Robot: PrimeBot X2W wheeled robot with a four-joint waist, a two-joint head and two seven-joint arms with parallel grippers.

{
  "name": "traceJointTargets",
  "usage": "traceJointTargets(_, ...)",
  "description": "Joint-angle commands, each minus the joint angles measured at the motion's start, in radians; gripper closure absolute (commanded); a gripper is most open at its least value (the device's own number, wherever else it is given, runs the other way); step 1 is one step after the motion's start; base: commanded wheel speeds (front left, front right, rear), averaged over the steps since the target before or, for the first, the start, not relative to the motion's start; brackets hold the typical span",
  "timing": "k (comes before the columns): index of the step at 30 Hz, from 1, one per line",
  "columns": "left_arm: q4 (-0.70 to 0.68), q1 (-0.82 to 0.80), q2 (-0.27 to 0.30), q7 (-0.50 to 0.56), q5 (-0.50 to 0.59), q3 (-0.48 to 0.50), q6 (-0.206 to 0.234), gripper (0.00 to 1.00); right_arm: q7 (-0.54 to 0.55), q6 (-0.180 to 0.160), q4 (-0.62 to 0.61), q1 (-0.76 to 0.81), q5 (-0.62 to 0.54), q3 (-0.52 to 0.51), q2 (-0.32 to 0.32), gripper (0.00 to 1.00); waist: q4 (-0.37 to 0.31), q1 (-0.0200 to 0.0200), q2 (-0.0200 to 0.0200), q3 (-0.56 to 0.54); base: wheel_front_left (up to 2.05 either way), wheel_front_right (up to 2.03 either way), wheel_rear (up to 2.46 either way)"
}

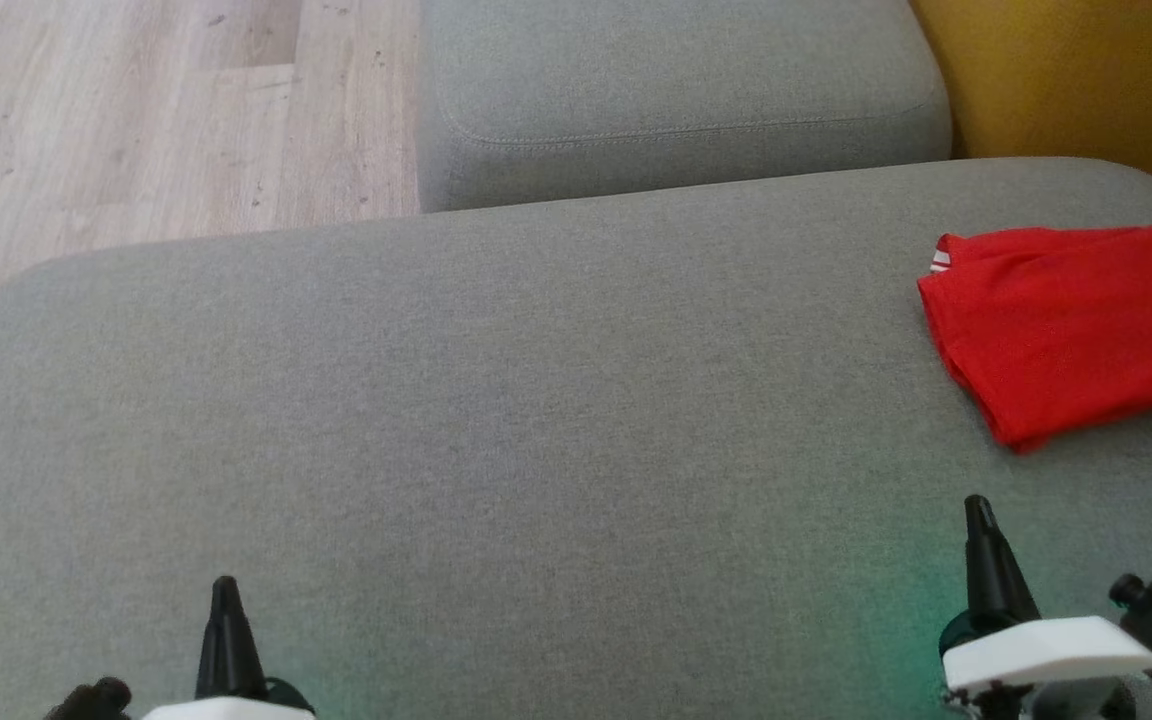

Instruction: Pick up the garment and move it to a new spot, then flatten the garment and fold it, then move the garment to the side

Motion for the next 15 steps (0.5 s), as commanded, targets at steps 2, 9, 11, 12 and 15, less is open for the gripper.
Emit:
traceJointTargets(2,-0.023,-0.056,0.014,0.008,-0.036,0.031,-0.012,1.00,0.008,0.000,-0.033,-0.060,0.043,-0.001,-0.019,1.00,0.001,-0.0001,-0.0001,0.001,0.00,0.00,0.00)
traceJointTargets(9,-0.014,-0.076,0.015,0.028,-0.118,0.043,-0.025,1.00,0.027,0.000,-0.034,-0.073,0.132,-0.012,-0.020,1.00,0.004,-0.0001,-0.0001,0.004,0.00,0.00,0.00)
traceJointTargets(11,-0.012,-0.082,0.015,0.033,-0.141,0.046,-0.029,1.00,0.033,0.000,-0.034,-0.077,0.158,-0.015,-0.020,1.00,0.005,-0.0001,-0.0001,0.005,0.00,0.00,0.00)
traceJointTargets(12,-0.010,-0.085,0.015,0.036,-0.152,0.048,-0.030,1.00,0.036,0.000,-0.034,-0.078,0.171,-0.017,-0.020,1.00,0.005,-0.0001,-0.0001,0.005,0.00,0.00,0.00)
traceJointTargets(15,-0.006,-0.094,0.015,0.044,-0.187,0.054,-0.036,1.00,0.044,0.000,-0.034,-0.084,0.209,-0.022,-0.021,1.00,0.007,-0.0001,-0.0001,0.007,0.00,0.00,0.00)
